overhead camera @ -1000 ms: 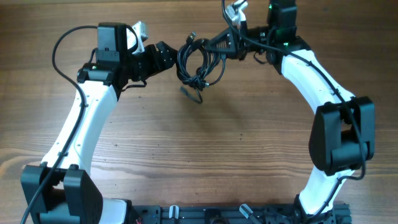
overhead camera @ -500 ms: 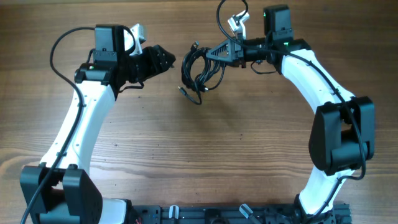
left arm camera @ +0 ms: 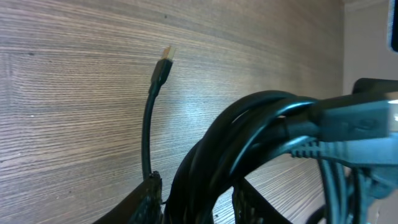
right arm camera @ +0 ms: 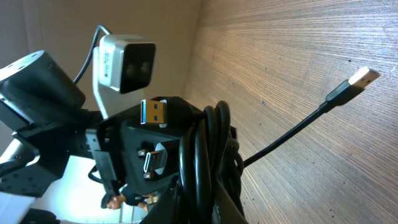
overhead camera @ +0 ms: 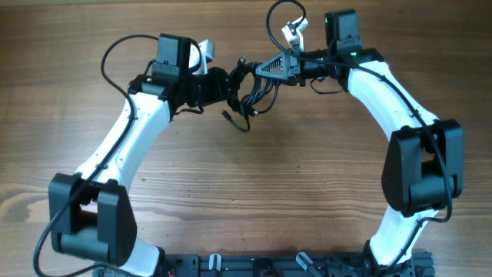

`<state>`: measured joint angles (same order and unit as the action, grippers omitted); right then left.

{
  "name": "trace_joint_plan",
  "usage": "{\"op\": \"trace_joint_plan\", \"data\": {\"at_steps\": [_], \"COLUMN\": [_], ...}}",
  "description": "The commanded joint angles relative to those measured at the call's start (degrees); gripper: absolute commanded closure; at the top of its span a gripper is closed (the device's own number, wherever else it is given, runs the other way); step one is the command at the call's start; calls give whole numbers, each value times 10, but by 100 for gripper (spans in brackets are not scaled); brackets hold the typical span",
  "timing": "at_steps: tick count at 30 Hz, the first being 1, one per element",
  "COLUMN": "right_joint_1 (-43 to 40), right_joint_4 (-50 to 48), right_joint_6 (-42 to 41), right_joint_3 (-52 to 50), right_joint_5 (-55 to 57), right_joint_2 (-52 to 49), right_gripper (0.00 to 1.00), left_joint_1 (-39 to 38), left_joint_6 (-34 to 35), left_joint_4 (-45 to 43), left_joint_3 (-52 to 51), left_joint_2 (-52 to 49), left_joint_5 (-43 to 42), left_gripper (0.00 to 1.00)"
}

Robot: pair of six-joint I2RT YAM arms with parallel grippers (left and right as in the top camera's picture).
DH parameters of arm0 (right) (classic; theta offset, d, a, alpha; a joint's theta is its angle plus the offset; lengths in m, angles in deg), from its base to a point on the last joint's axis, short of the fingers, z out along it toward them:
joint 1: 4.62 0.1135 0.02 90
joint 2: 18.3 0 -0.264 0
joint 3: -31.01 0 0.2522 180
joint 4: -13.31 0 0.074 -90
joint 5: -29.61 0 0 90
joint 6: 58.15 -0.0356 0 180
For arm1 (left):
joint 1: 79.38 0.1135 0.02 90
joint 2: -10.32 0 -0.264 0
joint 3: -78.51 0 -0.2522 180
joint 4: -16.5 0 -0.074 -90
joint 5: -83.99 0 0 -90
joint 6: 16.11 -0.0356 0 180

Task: Untangle cables

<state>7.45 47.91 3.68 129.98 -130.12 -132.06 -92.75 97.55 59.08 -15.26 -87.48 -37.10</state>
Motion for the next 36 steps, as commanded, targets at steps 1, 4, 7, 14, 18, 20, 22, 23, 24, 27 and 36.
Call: {"op": "trace_joint_plan", "data": {"at_steps": [1, 4, 7, 14, 18, 20, 22, 23, 24, 27, 36], "right_joint_1": [3, 8, 16, 17, 17, 17, 17, 17, 17, 17, 32], "right_joint_4": [3, 3, 3, 87, 163, 181, 183, 180, 176, 182, 214], "right_joint_6": [11, 11, 11, 12, 11, 10, 12, 24, 48, 102, 116], "right_joint_3": [5, 5, 5, 5, 5, 5, 5, 6, 6, 13, 23], "right_joint_5": [-42, -58, -57, 123, 320, 397, 432, 432, 415, 331, 256], "right_joint_2": [7, 7, 7, 7, 7, 7, 7, 7, 7, 15, 153], "right_gripper": [96, 96, 96, 96, 96, 96, 95, 94, 84, 66, 57], "left_joint_1": [0, -7, -13, 5, 33, 46, 57, 61, 65, 65, 63], "left_joint_6": [14, 21, 21, 21, 21, 22, 26, 26, 26, 25, 90], "left_joint_4": [-10, -22, -33, -35, -35, -35, -36, -35, -34, -31, -24], "left_joint_3": [-3, -3, -3, -2, -2, -2, -2, -2, -2, -2, -2], "left_joint_2": [-31, -33, -33, -26, 6, 24, 37, 41, 44, 43, 43], "left_joint_5": [21, 20, 21, 17, -15, -47, -87, -103, -112, -96, 11], "left_gripper": [67, 73, 83, 96, 96, 96, 96, 96, 96, 96, 96]}}
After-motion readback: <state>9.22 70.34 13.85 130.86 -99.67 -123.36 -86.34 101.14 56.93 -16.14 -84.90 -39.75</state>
